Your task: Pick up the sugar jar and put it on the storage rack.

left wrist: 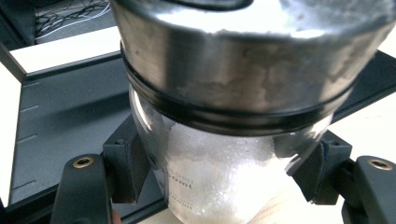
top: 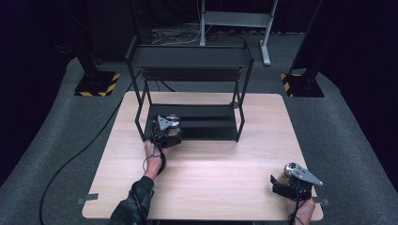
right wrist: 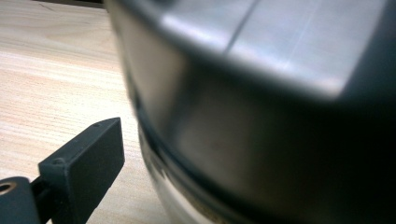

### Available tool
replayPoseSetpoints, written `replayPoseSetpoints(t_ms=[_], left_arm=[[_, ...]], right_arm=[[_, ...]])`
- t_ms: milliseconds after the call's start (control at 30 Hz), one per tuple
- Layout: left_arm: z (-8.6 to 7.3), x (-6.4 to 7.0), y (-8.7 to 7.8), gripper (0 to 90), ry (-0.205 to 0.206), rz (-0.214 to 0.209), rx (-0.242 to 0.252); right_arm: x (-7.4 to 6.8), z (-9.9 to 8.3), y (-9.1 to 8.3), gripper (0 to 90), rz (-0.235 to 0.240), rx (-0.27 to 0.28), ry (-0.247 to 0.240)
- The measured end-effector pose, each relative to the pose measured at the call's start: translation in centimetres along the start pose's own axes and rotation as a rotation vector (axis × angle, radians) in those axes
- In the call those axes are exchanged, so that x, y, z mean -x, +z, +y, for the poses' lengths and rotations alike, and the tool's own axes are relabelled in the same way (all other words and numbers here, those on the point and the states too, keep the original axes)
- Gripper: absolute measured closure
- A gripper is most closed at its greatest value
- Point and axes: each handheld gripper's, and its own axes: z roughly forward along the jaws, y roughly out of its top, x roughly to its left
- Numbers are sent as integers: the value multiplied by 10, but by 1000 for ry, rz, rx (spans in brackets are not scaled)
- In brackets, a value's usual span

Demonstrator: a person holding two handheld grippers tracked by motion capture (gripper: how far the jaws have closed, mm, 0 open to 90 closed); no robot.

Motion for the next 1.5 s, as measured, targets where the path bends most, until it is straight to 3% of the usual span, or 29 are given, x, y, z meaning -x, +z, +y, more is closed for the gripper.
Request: replayPoseSetpoints(t_ms=[1000, 1267, 1500], left_arm=[[15, 13, 29, 298, 30, -21, -13], [16, 10, 37, 298, -3, -31, -13], [16, 13, 45, 298, -5, -27, -22]], right_arm=[[0, -1, 0, 19, 0, 3, -2], [0, -1, -1, 19, 0, 5, -1], [0, -1, -1, 19, 0, 6, 0]])
